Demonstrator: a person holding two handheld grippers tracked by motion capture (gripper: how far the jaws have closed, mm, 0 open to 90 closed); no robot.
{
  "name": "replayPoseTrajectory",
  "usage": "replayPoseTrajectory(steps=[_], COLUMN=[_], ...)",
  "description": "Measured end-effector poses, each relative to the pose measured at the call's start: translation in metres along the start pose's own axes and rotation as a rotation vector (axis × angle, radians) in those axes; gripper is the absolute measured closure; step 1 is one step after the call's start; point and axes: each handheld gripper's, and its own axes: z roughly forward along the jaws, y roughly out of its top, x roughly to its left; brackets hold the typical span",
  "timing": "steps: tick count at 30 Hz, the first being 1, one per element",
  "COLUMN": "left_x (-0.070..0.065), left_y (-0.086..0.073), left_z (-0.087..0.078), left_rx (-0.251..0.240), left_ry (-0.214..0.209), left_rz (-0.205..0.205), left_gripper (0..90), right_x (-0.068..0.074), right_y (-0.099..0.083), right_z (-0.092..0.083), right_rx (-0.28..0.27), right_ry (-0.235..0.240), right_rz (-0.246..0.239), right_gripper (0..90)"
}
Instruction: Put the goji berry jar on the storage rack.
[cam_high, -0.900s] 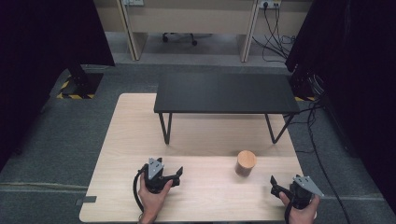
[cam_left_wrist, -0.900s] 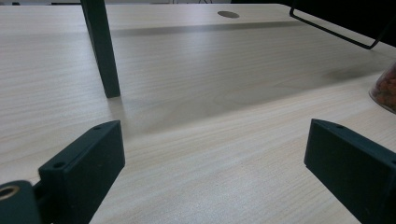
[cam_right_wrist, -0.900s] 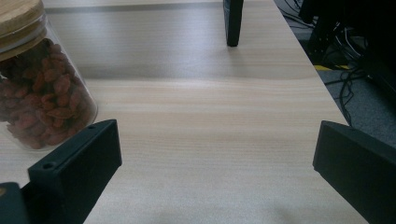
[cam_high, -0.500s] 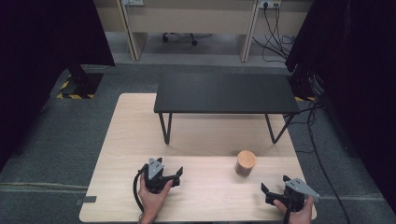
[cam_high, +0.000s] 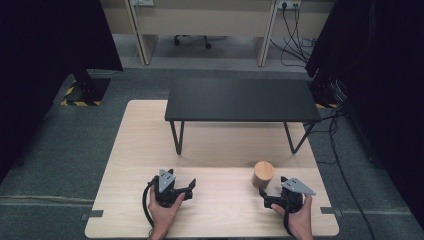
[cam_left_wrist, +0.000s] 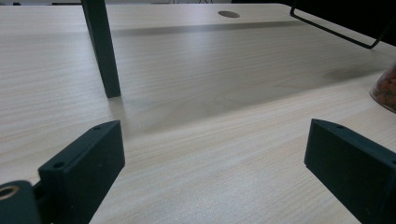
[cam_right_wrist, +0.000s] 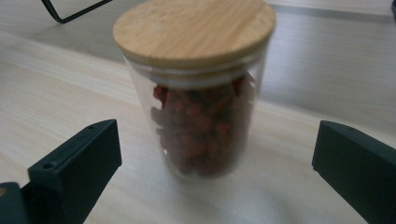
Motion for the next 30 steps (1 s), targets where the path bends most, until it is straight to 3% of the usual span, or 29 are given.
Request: replayPoseTrajectory(steps=[6, 9, 11, 13, 24, 27, 30], left_x=[0.0, 0.0, 0.0, 0.0, -0.001, -0.001, -0.001], left_y=[0.0, 0.0, 0.0, 0.0, 0.0, 0.001, 0.001], left_z=[0.0, 0.0, 0.0, 0.0, 0.0, 0.0, 0.001], left_rx=[0.001, 0.001, 0.001, 0.001, 0.002, 0.003, 0.004], left_ry=[-0.001, -0.001, -0.001, -0.001, 0.0, 0.0, -0.004], left_rz=[0.002, 0.001, 0.001, 0.003, 0.007, 0.009, 0.011], left_gripper=[4.3, 4.2, 4.3, 4.2, 4.3, 4.3, 4.3], right_x=[0.003, 0.007, 0.01, 0.01, 0.015, 0.019, 0.027], right_y=[0.009, 0.014, 0.015, 0.015, 0.012, 0.01, 0.018], right_z=[0.017, 0.026, 0.028, 0.028, 0.027, 0.023, 0.014], right_rx=[-0.003, 0.001, 0.003, -0.001, -0.018, -0.029, -0.058], right_ry=[0.002, -0.01, -0.018, -0.014, -0.038, -0.052, -0.075], right_rz=[-0.012, -0.027, -0.04, -0.049, -0.06, -0.024, -0.03], right_gripper=[2.8, 9.5, 20.8, 25.6, 26.0, 26.1, 26.1])
